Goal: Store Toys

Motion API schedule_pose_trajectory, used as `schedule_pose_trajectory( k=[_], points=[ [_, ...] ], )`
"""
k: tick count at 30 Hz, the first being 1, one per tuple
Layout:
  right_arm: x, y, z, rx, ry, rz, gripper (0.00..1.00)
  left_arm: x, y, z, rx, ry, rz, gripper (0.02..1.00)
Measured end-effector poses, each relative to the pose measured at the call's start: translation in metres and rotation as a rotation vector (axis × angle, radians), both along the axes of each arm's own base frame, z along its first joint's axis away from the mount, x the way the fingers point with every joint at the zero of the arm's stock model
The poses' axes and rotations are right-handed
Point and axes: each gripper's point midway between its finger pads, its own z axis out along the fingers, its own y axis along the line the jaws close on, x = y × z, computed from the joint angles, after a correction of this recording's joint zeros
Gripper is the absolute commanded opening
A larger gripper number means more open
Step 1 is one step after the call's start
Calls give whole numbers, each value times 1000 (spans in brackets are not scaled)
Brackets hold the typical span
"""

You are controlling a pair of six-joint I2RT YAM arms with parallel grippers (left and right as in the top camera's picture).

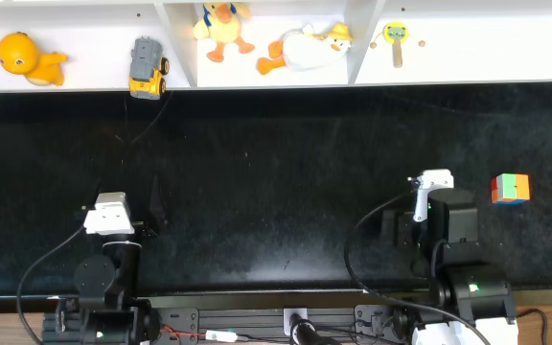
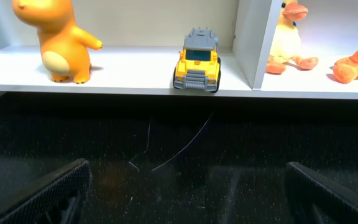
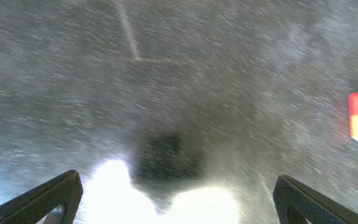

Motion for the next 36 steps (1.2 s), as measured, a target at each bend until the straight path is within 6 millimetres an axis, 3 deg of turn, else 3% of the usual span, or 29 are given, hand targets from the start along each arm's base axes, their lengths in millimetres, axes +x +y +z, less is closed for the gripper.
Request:
schedule_pose_trajectory(
  k=[4, 10, 11, 12, 13, 14, 15, 19, 26, 30, 33, 36],
  points=[
    [21, 4, 8, 49, -65, -3, 996, 0, 0, 0, 0, 0, 0, 998],
    [29, -11, -13, 66, 38, -74, 998, 0, 0, 0, 0, 0, 0, 998],
    [33, -14, -14, 68, 48, -89, 886, 0, 0, 0, 0, 0, 0, 998],
    [38, -17, -12, 68, 51, -96, 592, 0, 0, 0, 0, 0, 0, 998],
    [46, -19, -8, 74, 39, -93, 448, 0, 0, 0, 0, 0, 0, 998],
    [56, -20, -2, 80, 23, -89, 524, 0, 0, 0, 0, 0, 0, 998],
    [64, -22, 4, 76, 16, -80, 993, 0, 0, 0, 0, 0, 0, 998],
    [86, -40, 20, 41, 25, -78, 996, 0, 0, 0, 0, 0, 0, 998],
    [83, -104, 22, -28, 92, -211, 996, 0, 0, 0, 0, 0, 0, 998],
    [57, -145, 19, -52, 141, -317, 998, 0, 0, 0, 0, 0, 0, 998],
    [28, -169, 13, -71, 208, -339, 998, 0, 0, 0, 0, 0, 0, 998],
    [13, -188, 13, -73, 208, -354, 998, 0, 0, 0, 0, 0, 0, 998]
  ],
)
